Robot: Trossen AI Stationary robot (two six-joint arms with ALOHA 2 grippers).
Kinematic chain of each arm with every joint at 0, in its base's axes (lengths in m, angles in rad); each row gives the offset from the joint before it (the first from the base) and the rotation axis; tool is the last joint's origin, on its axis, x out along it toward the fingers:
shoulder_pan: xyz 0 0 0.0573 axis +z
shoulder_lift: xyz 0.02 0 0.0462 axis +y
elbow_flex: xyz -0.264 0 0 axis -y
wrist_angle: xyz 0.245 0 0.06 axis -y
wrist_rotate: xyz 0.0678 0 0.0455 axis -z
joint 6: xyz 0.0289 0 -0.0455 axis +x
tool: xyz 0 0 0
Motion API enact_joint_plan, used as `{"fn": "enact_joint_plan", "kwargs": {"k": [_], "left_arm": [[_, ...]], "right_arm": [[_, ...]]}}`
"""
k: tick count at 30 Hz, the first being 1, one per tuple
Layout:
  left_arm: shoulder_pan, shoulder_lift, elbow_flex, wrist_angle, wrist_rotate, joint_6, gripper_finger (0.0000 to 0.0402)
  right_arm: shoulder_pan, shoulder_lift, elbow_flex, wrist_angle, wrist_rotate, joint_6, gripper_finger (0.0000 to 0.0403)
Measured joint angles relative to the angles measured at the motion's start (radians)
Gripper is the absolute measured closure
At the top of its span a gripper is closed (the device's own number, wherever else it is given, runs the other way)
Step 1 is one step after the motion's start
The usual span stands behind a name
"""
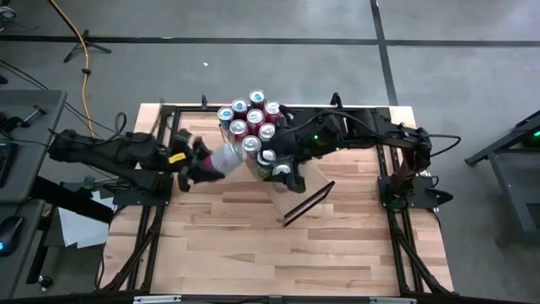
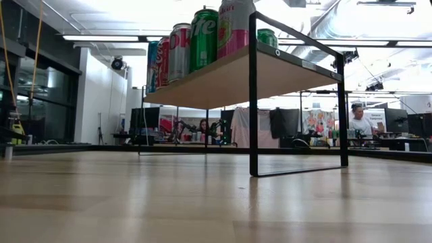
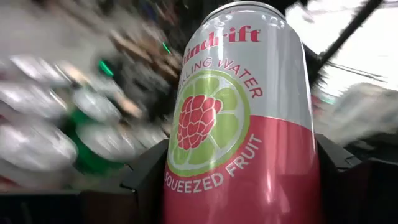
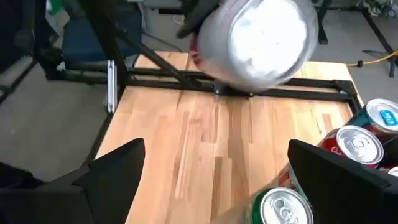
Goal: Place canned beverage on shelf
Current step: Put the pink soda can on the shelf aligned with the other pink soda can
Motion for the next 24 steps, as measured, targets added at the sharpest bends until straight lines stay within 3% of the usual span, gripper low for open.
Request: {"fn": "enact_joint_plan", "kwargs": {"k": [6,11,16,21,24], "left_arm": [[-0.093,0.001,0.0,0.153,-0.343,0.321,0.018],[-0.176,0.065,-0.002,0.249,-0.603,0.565,0.018],[-0.224,0.129,0.0,0.536,-0.921,0.837,0.018],[-0.229,0.209,0.0,0.799,-1.043,1.171,0.018],[-0.218,0.25,0.027,0.845,-1.08,1.293,0.018]], "right_arm": [[-0.018,0.0,-0.043,0.052,-0.01,0.011,0.0022],[-0.05,0.0,-0.074,0.201,-0.043,0.009,0.0022],[-0.092,-0.001,-0.074,0.378,-0.046,0.041,0.0022],[-0.121,0.001,-0.073,0.532,0.025,0.136,0.0022],[-0.13,0.013,-0.073,0.596,0.071,0.199,0.0022]]}}
